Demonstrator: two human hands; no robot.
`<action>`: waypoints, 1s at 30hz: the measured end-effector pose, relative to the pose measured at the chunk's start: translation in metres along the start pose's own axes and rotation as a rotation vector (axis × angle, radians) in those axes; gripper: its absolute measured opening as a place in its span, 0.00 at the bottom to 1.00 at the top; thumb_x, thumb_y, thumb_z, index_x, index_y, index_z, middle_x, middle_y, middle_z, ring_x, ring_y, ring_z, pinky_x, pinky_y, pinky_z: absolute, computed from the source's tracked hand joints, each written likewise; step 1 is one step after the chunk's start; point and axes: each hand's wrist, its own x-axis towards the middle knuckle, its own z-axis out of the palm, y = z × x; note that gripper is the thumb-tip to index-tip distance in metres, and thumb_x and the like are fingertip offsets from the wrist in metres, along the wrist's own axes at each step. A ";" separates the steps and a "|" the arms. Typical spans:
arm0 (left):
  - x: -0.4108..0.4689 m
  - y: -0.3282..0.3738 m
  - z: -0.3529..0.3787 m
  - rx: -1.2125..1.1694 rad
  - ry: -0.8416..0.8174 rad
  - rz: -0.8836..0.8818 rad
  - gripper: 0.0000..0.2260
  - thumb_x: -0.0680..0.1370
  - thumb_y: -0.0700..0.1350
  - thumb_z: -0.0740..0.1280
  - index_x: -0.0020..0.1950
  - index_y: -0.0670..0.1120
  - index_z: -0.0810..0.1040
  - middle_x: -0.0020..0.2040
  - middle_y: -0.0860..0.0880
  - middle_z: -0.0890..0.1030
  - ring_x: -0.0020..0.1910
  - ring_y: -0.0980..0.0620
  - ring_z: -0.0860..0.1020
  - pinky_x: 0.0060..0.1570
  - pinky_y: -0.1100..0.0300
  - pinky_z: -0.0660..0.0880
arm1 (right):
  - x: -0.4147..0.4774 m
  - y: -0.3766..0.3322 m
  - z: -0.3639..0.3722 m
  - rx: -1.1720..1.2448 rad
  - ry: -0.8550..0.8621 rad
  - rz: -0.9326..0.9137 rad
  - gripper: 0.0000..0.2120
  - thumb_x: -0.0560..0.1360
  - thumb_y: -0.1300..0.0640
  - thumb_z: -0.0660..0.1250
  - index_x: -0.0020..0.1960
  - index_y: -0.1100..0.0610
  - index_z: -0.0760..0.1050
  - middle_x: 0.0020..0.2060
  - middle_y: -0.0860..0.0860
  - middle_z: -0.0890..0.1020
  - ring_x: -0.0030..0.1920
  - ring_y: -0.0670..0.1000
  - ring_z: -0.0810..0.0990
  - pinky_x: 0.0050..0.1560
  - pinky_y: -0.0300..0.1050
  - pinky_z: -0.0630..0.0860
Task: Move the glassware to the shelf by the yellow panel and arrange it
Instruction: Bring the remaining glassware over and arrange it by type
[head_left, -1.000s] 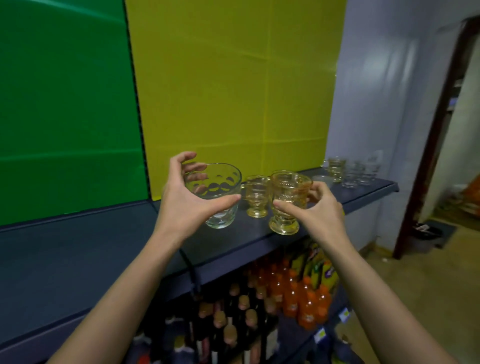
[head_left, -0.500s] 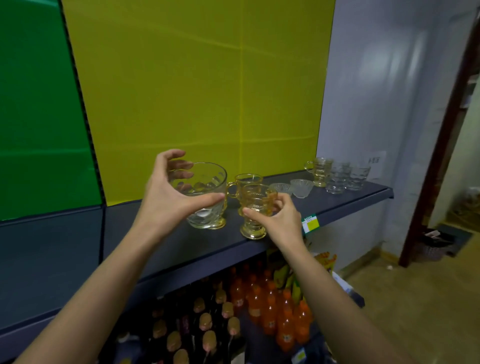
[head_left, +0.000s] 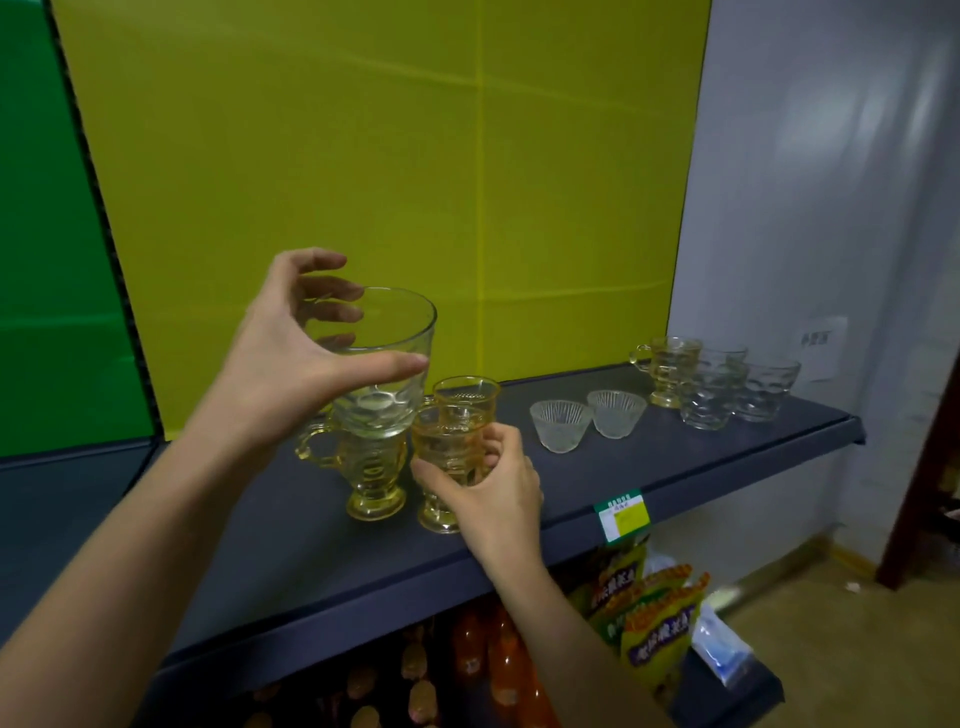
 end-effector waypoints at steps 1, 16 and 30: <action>0.003 0.002 0.004 0.004 -0.004 0.001 0.42 0.48 0.52 0.78 0.60 0.50 0.67 0.54 0.49 0.77 0.50 0.56 0.76 0.54 0.57 0.76 | 0.002 0.001 0.001 -0.002 -0.010 -0.004 0.32 0.56 0.36 0.73 0.55 0.45 0.66 0.51 0.47 0.78 0.53 0.48 0.75 0.51 0.43 0.70; 0.042 0.023 0.137 0.012 -0.059 0.051 0.42 0.48 0.55 0.76 0.60 0.50 0.68 0.54 0.50 0.79 0.50 0.58 0.78 0.51 0.60 0.77 | 0.056 0.042 -0.108 0.051 -0.525 -0.183 0.21 0.66 0.46 0.73 0.57 0.48 0.73 0.54 0.43 0.77 0.54 0.40 0.75 0.51 0.40 0.77; 0.043 -0.013 0.331 0.060 -0.004 -0.094 0.41 0.47 0.59 0.76 0.56 0.51 0.68 0.52 0.54 0.79 0.53 0.57 0.76 0.55 0.64 0.72 | 0.293 0.076 -0.302 -0.261 -0.503 -0.332 0.07 0.71 0.61 0.69 0.50 0.58 0.78 0.44 0.54 0.80 0.45 0.49 0.77 0.50 0.37 0.74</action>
